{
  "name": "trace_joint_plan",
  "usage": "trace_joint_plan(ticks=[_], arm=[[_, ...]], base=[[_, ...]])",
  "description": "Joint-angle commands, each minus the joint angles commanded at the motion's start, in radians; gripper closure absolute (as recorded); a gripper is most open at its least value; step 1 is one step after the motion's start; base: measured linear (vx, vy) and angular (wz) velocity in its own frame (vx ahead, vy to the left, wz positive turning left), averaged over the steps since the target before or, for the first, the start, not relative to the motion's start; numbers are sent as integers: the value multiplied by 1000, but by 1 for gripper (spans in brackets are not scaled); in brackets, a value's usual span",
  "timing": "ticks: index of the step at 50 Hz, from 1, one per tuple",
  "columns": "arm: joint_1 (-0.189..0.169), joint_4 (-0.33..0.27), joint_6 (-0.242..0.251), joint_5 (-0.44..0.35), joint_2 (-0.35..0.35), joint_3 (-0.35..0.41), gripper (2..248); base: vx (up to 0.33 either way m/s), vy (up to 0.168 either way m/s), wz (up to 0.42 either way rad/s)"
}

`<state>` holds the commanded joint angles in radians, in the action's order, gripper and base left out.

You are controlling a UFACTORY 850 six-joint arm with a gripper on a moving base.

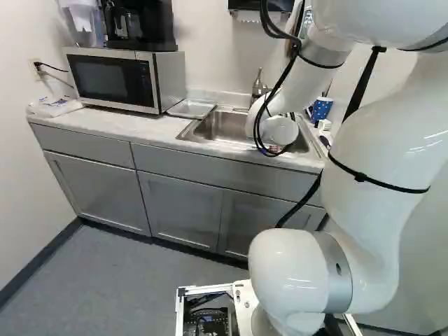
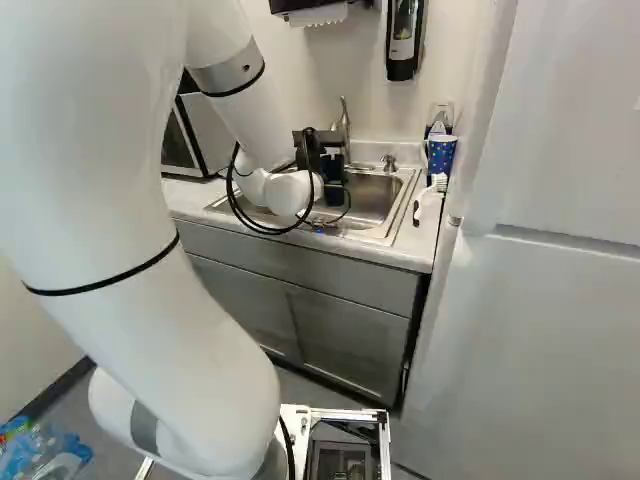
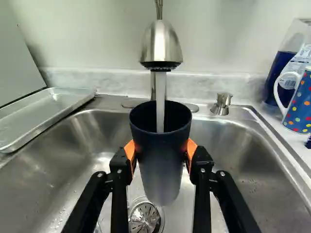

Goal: Rinse the cup and place it in the tray

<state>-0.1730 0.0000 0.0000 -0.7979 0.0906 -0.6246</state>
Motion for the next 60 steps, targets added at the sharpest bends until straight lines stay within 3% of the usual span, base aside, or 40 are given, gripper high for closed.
trace_joint_plan(ticks=[60], arm=[[0, 0, 0, 0, 0, 0, 129]], base=[[0, 0, 0]])
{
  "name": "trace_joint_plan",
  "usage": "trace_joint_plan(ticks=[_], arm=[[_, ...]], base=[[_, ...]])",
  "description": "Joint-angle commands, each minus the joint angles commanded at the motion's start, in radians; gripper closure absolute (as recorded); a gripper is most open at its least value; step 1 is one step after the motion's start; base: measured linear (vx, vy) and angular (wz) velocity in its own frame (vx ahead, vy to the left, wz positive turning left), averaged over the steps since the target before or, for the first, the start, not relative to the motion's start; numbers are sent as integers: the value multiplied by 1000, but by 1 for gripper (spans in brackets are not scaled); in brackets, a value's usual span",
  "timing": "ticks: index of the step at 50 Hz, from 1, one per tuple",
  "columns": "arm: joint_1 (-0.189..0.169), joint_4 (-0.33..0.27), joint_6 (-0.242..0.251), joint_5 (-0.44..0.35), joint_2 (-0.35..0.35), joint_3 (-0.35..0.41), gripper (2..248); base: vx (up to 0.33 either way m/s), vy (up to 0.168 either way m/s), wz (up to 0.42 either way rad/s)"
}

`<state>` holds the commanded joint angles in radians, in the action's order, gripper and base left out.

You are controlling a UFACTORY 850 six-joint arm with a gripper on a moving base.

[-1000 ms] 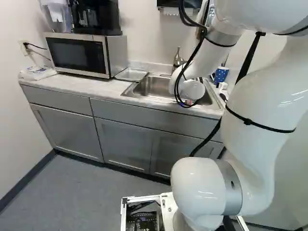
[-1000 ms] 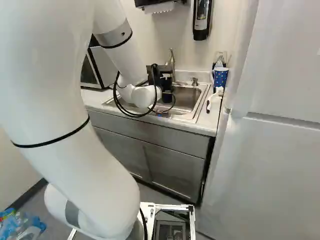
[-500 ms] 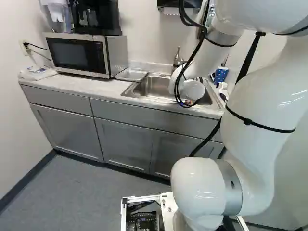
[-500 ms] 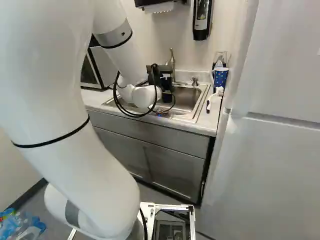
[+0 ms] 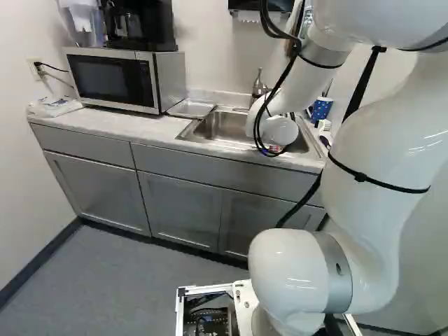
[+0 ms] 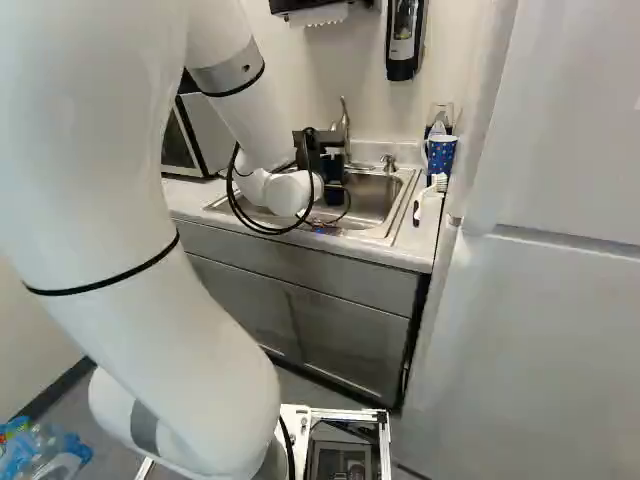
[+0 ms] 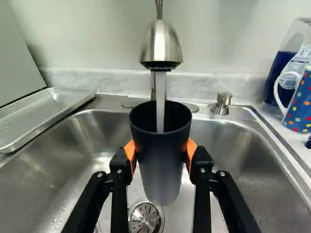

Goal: Rinse the cup and place it in the tray

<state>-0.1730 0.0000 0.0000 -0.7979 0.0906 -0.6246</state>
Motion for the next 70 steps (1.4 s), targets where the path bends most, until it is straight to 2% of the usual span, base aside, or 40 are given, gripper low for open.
trace_joint_plan(ticks=[70], arm=[[0, 0, 0, 0, 0, 0, 129]], base=[[0, 0, 0]])
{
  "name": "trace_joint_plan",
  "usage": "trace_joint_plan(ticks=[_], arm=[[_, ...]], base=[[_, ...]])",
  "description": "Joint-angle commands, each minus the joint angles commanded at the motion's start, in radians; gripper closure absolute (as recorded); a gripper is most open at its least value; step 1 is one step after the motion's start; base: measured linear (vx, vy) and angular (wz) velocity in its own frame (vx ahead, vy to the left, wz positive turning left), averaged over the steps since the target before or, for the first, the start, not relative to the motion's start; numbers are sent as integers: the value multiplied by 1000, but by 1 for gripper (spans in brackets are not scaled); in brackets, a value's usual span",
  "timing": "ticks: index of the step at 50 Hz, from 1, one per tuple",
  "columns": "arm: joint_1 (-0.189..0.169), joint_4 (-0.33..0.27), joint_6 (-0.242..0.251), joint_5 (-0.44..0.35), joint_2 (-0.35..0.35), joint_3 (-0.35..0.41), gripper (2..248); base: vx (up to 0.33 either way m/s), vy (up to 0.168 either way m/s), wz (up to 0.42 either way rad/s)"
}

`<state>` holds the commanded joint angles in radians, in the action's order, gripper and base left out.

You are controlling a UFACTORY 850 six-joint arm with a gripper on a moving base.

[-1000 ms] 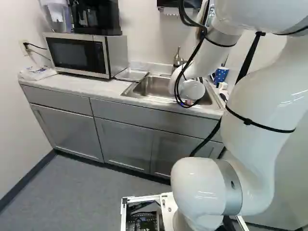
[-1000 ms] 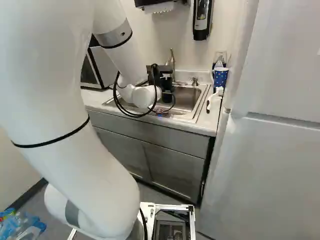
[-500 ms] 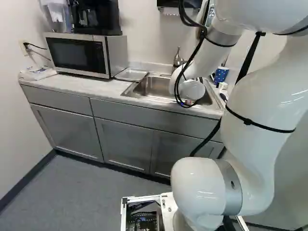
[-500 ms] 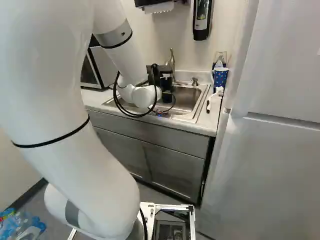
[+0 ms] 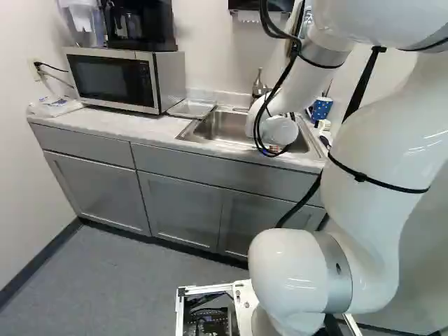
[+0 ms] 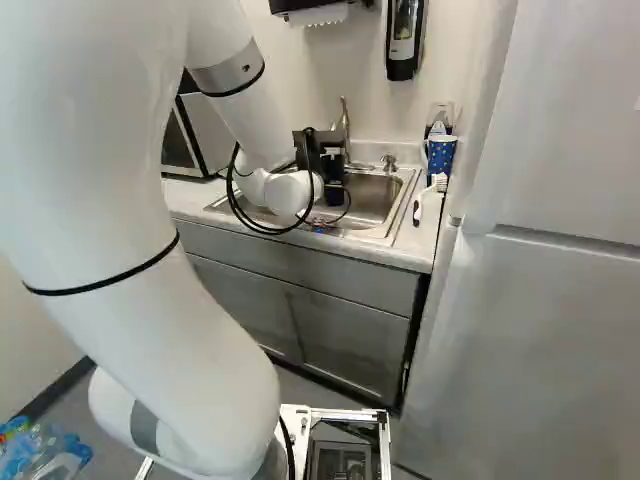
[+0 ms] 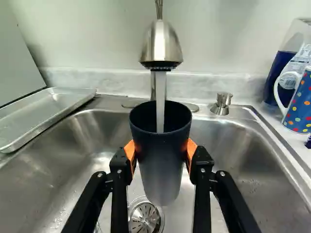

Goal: Rinse the cup and place it in the tray

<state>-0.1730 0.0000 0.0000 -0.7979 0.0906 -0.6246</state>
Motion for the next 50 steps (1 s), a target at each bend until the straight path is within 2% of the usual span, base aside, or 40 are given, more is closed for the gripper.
trace_joint_plan(ticks=[50], arm=[[0, 0, 0, 0, 0, 0, 129]], base=[[0, 0, 0]])
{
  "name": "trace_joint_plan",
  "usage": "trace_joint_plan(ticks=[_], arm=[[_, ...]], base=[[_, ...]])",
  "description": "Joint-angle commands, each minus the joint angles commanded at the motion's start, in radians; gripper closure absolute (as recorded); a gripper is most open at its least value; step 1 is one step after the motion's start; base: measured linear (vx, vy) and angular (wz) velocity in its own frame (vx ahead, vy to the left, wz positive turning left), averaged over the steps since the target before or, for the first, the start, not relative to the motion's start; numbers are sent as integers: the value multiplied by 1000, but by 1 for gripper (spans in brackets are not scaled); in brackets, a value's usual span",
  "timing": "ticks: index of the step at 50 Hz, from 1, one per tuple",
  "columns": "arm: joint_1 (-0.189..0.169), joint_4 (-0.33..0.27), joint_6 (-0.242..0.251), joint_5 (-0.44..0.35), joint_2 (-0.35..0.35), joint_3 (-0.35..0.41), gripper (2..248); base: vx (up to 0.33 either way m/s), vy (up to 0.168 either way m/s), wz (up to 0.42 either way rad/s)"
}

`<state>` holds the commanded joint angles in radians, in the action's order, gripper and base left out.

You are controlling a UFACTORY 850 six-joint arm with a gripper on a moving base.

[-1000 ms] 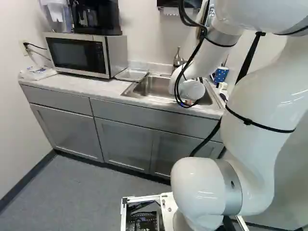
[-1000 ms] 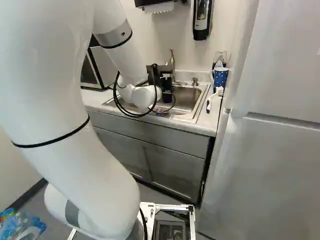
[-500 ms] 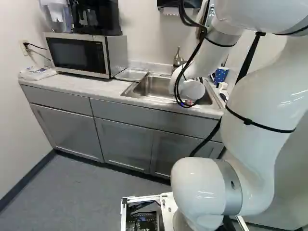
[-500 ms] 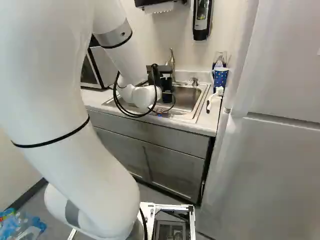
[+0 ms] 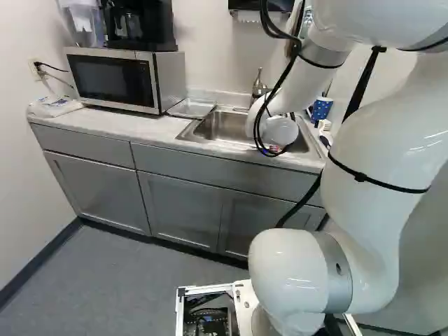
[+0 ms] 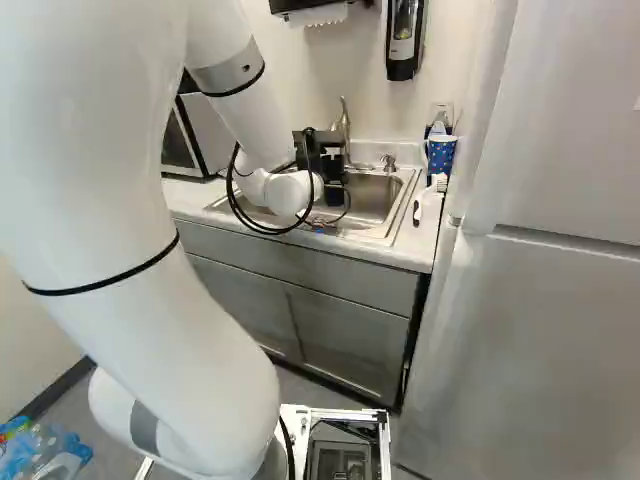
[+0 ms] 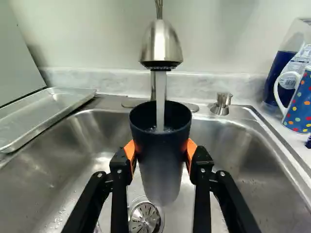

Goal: Rinse the cup and place it in the tray

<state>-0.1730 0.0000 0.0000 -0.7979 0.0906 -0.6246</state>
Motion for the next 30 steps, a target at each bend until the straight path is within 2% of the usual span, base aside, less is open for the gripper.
trace_joint_plan(ticks=[30], arm=[[0, 0, 0, 0, 0, 0, 129]], base=[[0, 0, 0]])
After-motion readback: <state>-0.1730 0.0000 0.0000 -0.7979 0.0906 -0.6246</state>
